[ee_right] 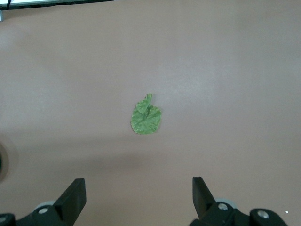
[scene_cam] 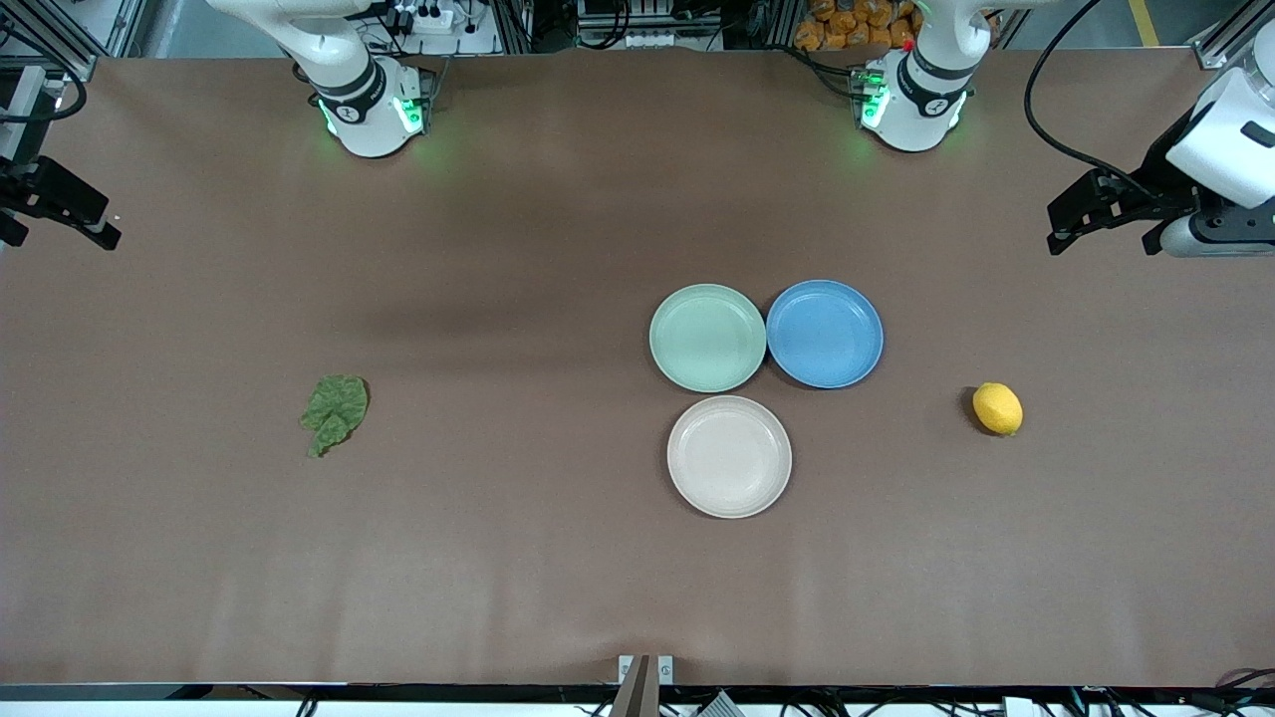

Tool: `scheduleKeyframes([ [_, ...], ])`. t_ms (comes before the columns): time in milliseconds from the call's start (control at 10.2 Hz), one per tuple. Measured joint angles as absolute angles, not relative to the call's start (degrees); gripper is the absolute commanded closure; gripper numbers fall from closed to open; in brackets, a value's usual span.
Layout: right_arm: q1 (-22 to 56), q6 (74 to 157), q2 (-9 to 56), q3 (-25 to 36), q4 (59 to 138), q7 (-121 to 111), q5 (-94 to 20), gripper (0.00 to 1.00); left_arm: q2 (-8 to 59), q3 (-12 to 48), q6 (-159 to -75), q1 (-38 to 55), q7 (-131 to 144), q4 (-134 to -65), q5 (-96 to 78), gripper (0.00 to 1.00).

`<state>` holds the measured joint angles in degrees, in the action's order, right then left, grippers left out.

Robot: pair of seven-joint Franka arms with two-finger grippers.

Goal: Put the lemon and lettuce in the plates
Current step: 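Reach the right gripper toward the lettuce while the left gripper reaches the lemon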

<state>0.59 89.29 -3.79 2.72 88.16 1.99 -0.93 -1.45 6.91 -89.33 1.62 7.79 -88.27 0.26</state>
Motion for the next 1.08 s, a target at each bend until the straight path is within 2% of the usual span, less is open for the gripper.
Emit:
scheduleKeyframes([
  [685, 1.8, 90.0, -1.9, 2.7, 88.2, 2.0, -0.9, 0.0, -0.7, 6.0, -88.9, 1.2, 7.8, -88.4, 2.3, 0.0],
  [1076, 1.8, 91.0, 0.6, 2.7, 88.2, 2.0, -0.9, 0.0, 4.4, 5.6, -88.9, 0.2, 7.7, -88.6, 5.8, 0.0],
])
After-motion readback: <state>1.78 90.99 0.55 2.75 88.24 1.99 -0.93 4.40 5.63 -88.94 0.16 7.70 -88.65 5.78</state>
